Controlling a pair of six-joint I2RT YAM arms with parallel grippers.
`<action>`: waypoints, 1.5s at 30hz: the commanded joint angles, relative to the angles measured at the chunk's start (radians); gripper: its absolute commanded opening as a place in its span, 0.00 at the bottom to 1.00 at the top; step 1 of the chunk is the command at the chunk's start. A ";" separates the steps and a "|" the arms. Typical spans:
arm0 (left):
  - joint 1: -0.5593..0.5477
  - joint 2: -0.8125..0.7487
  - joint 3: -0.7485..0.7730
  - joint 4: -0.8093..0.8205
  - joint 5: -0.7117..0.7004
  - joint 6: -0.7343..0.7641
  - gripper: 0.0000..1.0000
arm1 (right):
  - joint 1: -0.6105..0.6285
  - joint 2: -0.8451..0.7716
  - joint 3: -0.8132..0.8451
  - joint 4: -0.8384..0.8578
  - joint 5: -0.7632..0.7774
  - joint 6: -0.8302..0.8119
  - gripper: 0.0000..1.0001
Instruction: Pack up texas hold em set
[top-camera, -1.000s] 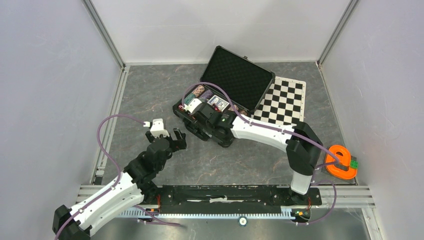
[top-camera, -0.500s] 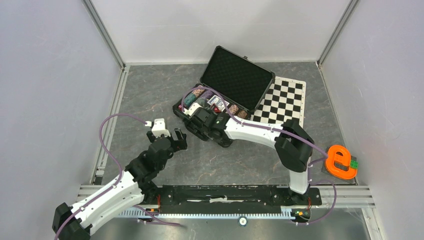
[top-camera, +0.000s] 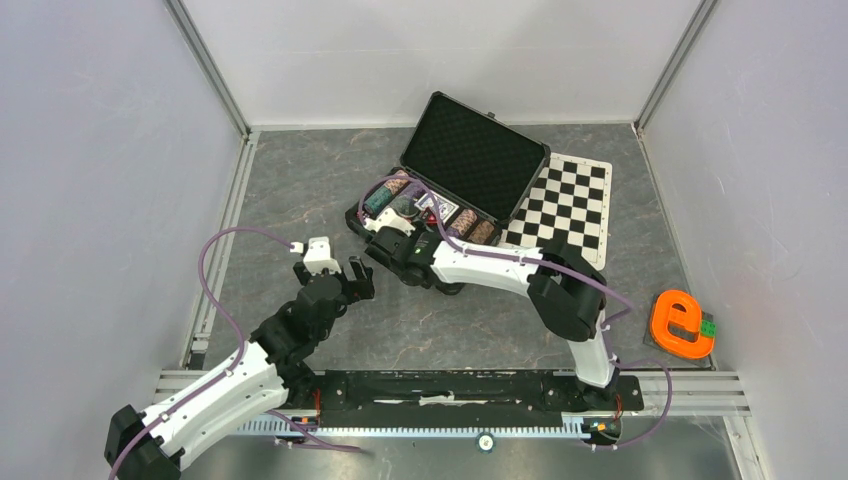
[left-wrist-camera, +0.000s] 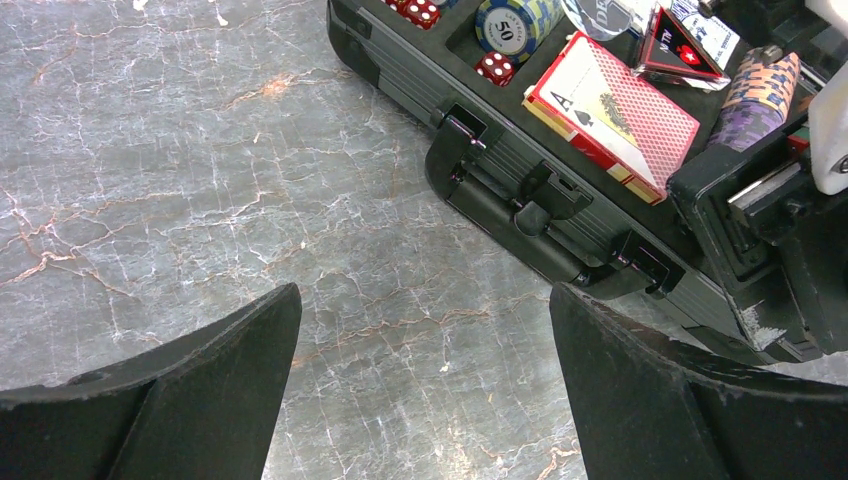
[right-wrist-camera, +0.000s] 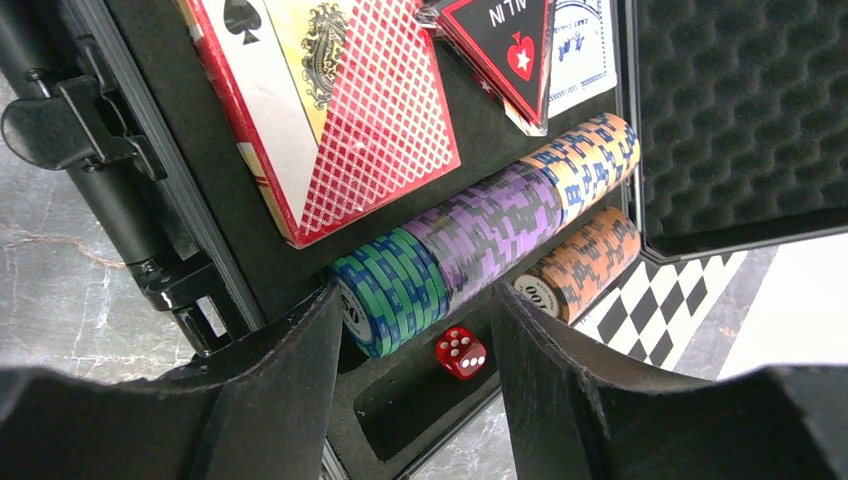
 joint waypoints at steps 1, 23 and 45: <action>0.004 0.008 0.009 0.042 -0.008 -0.017 1.00 | -0.012 0.030 0.044 -0.088 0.146 0.031 0.61; 0.005 0.011 0.005 0.051 0.007 -0.014 1.00 | -0.165 -0.275 -0.080 0.093 -0.427 -0.087 0.74; 0.412 0.275 -0.032 0.314 0.606 -0.233 0.91 | -1.177 -0.387 -0.268 0.577 -0.882 0.385 0.42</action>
